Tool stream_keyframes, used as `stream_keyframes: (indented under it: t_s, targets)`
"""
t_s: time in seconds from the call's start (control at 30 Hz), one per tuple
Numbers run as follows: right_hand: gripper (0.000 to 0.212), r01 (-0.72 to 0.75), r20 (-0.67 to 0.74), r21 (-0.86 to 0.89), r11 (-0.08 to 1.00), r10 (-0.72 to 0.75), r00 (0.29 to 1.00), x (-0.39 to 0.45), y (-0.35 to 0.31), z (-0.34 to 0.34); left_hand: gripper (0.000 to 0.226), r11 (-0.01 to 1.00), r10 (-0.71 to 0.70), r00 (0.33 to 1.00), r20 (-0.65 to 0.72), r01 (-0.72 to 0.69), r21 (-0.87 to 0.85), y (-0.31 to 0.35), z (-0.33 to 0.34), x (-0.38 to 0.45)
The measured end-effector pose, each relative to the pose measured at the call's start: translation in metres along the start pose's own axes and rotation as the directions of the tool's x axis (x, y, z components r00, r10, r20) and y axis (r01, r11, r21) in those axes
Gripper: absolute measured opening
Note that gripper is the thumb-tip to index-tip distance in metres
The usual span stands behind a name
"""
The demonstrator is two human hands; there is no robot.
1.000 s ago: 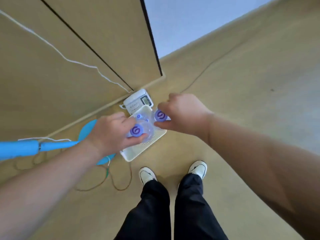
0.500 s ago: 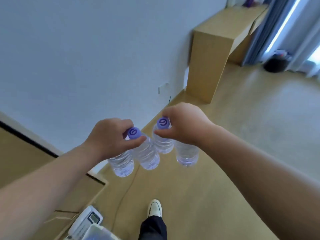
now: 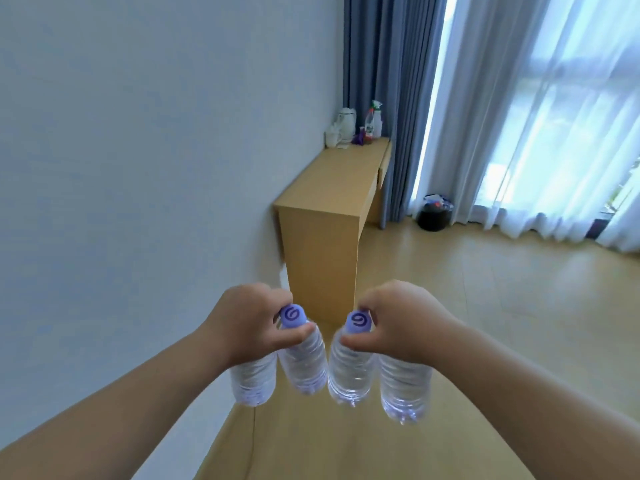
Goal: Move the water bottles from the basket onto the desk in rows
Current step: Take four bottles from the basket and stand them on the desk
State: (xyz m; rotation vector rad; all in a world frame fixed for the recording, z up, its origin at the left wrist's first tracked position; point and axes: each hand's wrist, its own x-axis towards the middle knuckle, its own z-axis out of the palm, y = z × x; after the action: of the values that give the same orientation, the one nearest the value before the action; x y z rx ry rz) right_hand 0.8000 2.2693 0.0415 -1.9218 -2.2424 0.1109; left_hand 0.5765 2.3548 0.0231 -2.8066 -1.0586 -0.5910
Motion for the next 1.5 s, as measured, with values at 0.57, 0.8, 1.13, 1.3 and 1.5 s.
stream_keyframes:
  t_s: [0.57,0.8,1.13,1.3,1.5]
  targets:
    - [0.053,0.204,0.093,-0.013,0.979,-0.202,0.975,0.530,0.296,-0.009,0.059,0.951,-0.283,0.958,-0.048,0.286,0.114,-0.245,0.183,0.460]
    - [0.051,0.331,0.128,-0.027,0.943,-0.325,0.937,0.746,0.364,0.028,0.053,0.918,-0.360,0.929,-0.084,0.369,0.147,-0.371,0.269,0.587]
    - [0.044,0.649,0.091,0.150,0.745,-0.665,0.742,0.971,0.424,0.066,0.049,0.724,-0.619,0.778,-0.106,0.618,0.306,-0.465,0.328,0.691]
    - [0.040,0.771,0.108,0.203,0.604,-0.796,0.596,1.026,0.435,0.098,0.054,0.558,-0.794,0.601,-0.094,0.781,0.283,-0.469,0.356,0.706]
    - [0.039,0.819,0.105,0.256,0.514,-0.857,0.505,1.068,0.432,0.120,0.055,0.423,-0.873,0.473,-0.120,0.856,0.296,-0.477,0.378,0.712]
